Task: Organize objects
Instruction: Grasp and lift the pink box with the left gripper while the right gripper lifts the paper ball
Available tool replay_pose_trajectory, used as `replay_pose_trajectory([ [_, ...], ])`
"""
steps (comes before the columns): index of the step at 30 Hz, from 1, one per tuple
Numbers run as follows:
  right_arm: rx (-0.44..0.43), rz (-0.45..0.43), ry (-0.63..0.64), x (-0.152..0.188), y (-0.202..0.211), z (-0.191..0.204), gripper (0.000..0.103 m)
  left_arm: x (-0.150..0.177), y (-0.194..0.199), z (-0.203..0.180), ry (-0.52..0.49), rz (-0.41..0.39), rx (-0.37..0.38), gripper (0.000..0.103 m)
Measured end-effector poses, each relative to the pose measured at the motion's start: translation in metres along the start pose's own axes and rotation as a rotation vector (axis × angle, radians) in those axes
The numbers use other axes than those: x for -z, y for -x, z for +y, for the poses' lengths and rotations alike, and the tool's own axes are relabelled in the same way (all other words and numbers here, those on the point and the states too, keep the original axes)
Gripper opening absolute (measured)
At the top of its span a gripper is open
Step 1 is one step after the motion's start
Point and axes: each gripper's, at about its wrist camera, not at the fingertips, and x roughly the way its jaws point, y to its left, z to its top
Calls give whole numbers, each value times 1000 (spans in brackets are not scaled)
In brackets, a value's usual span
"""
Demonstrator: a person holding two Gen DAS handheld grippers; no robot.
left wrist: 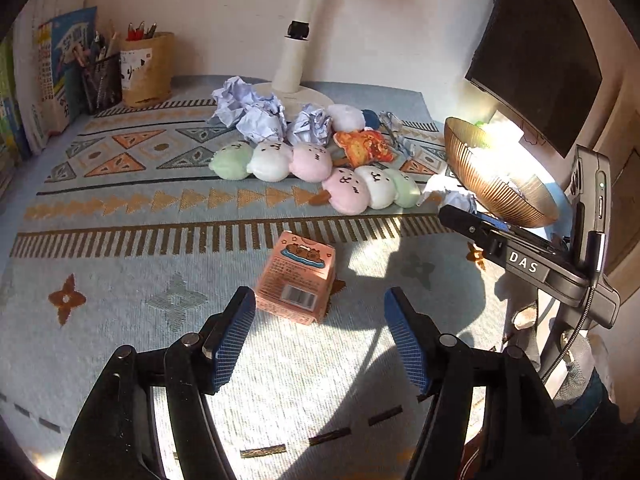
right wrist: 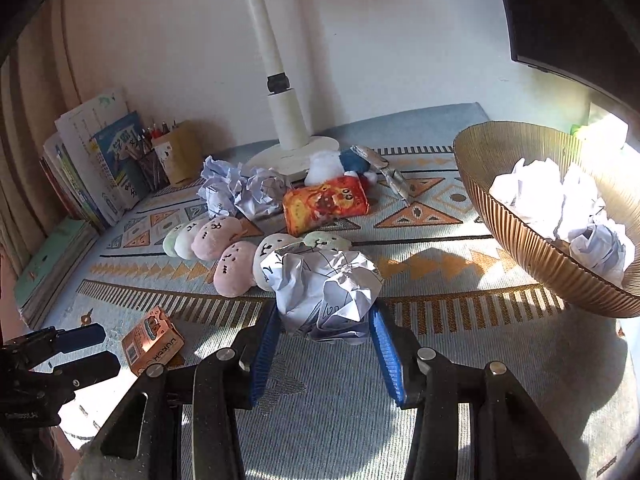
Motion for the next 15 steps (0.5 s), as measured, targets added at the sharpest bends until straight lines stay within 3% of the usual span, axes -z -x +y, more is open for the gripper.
replay_pose_trajectory([
  [3, 2, -1, -2, 1, 0, 0, 45, -10, -24, 12, -71, 58, -67, 65],
  [6, -1, 4, -11, 0, -1, -2, 45, -11, -49, 11, -113, 106, -77, 65],
  [8, -3, 10, -10, 0, -2, -2, 45, -14, -53, 5, -130, 86, -89, 55],
  [9, -5, 14, -7, 0, -2, -2, 45, -15, -54, 1, -138, 79, -83, 40],
  [15, -28, 69, 13, 2, -11, 2, 49, -18, -53, -17, -99, 20, -105, 39],
])
